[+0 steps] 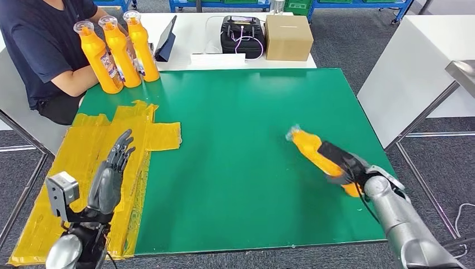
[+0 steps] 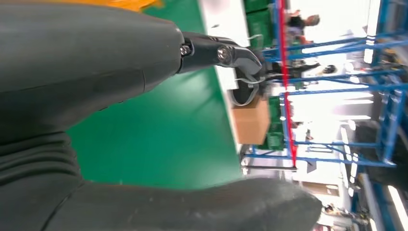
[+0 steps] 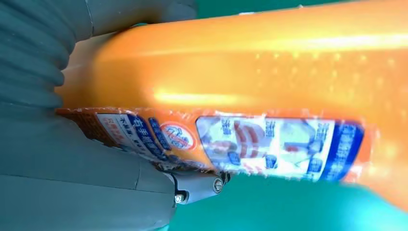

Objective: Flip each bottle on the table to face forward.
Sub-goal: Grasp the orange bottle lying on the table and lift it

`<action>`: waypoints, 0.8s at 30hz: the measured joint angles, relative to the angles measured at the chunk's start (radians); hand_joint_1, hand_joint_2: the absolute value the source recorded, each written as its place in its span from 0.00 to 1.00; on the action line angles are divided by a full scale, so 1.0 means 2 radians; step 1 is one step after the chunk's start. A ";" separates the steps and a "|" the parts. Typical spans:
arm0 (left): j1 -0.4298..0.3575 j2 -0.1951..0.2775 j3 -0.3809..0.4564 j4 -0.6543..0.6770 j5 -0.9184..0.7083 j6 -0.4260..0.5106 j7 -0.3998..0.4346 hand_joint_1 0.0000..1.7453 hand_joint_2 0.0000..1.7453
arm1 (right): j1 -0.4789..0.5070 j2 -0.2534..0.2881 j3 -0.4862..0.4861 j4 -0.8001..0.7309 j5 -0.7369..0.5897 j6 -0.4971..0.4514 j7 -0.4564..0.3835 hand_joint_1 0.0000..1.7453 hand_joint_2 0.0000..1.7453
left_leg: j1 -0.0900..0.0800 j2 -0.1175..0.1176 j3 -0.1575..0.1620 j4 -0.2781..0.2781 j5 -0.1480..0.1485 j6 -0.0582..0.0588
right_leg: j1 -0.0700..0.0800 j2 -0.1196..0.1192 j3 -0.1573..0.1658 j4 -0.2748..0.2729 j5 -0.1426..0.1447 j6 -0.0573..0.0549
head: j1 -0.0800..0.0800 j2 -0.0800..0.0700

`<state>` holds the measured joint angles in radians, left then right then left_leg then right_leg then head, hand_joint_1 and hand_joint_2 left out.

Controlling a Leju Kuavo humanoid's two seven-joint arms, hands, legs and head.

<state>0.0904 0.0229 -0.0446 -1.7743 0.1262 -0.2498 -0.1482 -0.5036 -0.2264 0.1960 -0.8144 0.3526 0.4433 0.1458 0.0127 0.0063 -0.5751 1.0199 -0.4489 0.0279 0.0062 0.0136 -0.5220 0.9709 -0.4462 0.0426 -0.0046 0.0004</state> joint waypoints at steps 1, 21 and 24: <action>0.011 0.000 0.002 -0.006 0.002 -0.002 -0.001 0.00 0.00 | 0.009 0.008 -0.002 -0.033 -0.051 0.003 0.016 1.00 1.00 | 0.000 0.000 -0.001 0.000 0.000 0.000 | 0.000 0.001 -0.001 0.000 0.000 0.000 | 0.000 0.000; 0.097 -0.021 -0.036 -0.075 0.013 -0.022 -0.021 0.00 1.00 | 0.081 0.043 0.202 -0.373 -0.207 -0.076 -0.005 1.00 1.00 | -0.001 -0.010 -0.016 0.000 0.006 -0.001 | -0.002 -0.009 -0.014 0.003 0.000 -0.001 | 0.000 0.000; 0.100 -0.021 -0.055 -0.081 0.020 -0.020 -0.023 0.00 1.00 | 0.081 0.047 0.236 -0.381 -0.204 -0.075 -0.010 1.00 1.00 | -0.001 -0.010 -0.015 0.000 0.006 -0.001 | -0.002 -0.009 -0.014 0.003 0.000 -0.001 | 0.000 0.000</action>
<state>0.2895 -0.0185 -0.1543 -1.9354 0.1668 -0.2903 -0.1943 -0.3418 -0.1314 0.6672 -1.5763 -0.0556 0.2935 0.1262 0.0110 -0.0131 -0.6060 1.0200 -0.4374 0.0261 0.0030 -0.0040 -0.5501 0.9771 -0.4455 0.0415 -0.0052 0.0004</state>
